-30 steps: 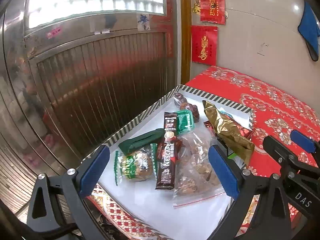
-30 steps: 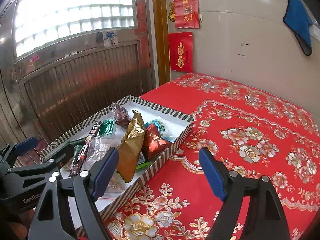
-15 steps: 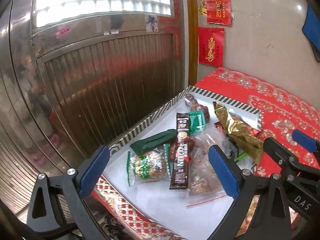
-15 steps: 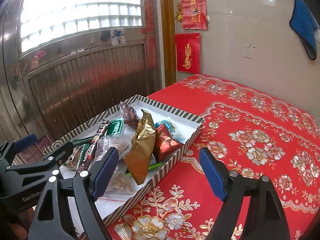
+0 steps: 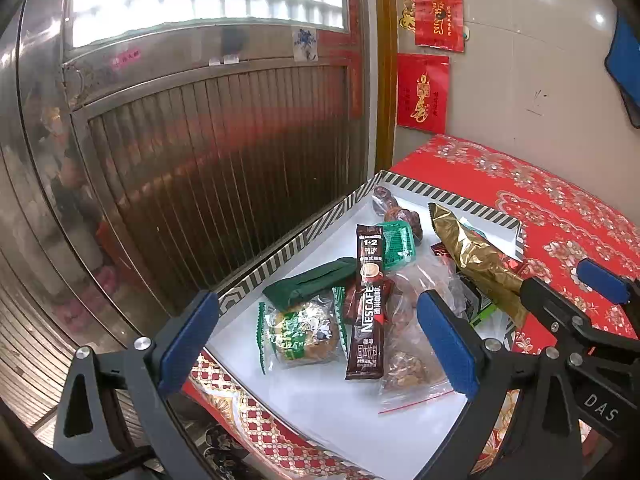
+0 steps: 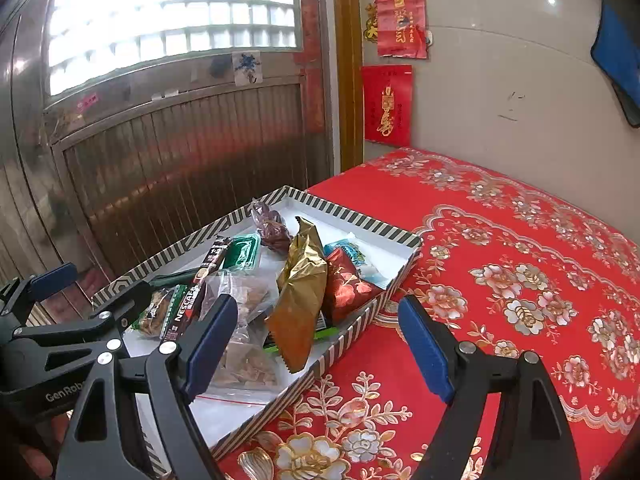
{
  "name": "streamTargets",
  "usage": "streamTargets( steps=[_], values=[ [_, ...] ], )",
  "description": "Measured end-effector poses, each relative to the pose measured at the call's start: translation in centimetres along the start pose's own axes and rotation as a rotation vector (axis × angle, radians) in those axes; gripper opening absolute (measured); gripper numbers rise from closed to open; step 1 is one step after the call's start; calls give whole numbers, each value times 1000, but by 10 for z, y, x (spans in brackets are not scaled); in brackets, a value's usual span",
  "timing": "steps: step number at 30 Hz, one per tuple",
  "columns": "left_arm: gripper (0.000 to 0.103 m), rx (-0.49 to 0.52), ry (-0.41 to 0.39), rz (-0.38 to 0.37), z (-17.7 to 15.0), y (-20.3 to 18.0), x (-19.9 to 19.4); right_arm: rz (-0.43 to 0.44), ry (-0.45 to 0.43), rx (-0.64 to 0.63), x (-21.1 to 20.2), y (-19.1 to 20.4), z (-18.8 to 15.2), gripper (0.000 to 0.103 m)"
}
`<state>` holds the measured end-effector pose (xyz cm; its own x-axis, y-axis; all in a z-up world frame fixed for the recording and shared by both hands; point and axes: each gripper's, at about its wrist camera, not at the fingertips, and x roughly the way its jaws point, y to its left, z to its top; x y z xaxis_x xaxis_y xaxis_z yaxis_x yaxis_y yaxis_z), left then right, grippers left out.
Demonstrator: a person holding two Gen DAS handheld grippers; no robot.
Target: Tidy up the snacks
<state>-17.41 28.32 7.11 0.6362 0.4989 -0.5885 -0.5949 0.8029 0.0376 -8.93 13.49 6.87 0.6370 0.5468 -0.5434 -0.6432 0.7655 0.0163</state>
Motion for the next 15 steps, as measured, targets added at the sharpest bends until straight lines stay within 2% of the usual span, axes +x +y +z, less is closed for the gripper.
streamTargets(
  steps=[12,15],
  values=[
    [100,34,-53,42,-1,0,-4,10,22,1,5,1,-3,83],
    [100,24,-42,27,0,1,-2,13,29,1,6,1,-4,83]
  ],
)
